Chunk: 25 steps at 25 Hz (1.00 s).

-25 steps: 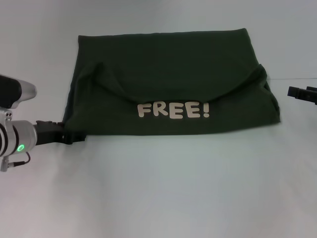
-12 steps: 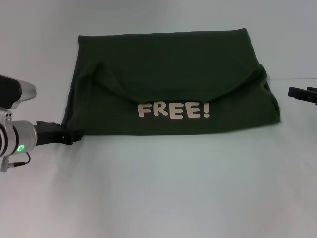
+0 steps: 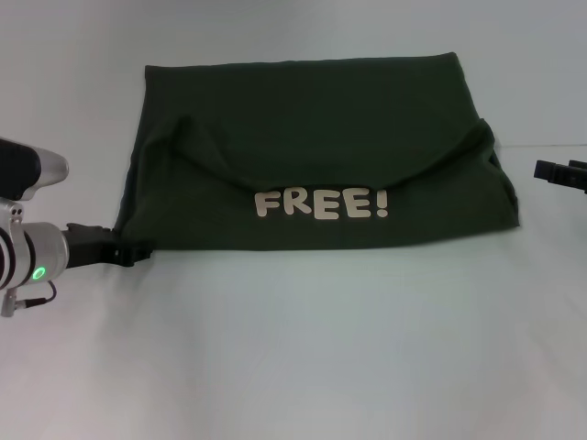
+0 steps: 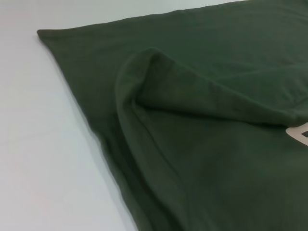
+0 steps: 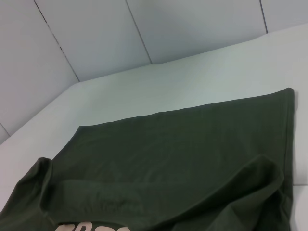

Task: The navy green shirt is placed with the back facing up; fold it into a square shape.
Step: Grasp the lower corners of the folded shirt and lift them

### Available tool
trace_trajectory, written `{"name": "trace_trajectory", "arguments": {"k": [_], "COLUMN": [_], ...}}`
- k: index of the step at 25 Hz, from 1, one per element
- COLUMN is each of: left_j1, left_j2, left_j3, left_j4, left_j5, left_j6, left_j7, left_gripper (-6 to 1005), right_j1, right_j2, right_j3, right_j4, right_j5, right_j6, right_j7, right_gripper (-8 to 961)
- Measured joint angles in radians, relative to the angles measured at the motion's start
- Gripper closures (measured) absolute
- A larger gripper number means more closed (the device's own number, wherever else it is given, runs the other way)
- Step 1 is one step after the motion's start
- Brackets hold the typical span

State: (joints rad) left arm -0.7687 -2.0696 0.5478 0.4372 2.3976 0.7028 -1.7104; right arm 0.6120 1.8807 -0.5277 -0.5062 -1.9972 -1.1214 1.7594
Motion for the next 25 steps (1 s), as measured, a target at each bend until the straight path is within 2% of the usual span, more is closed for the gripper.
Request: {"name": "trace_trajectory", "arguments": {"k": [25], "left_j1": [-0.014], "left_j2": [-0.002], "left_j3": [0.002], "left_j4": [-0.027], "left_j5": [-0.002], "left_j6": [-0.034], "left_j7": [-0.013], "left_gripper": [644], "right_j1": [0.002], "right_j2": [0.000], "right_j3": [0.000], "right_j4": [-0.003], "right_j5": [0.000], "right_j6": [0.011], "right_j7": [-0.002], "right_gripper": [186]}}
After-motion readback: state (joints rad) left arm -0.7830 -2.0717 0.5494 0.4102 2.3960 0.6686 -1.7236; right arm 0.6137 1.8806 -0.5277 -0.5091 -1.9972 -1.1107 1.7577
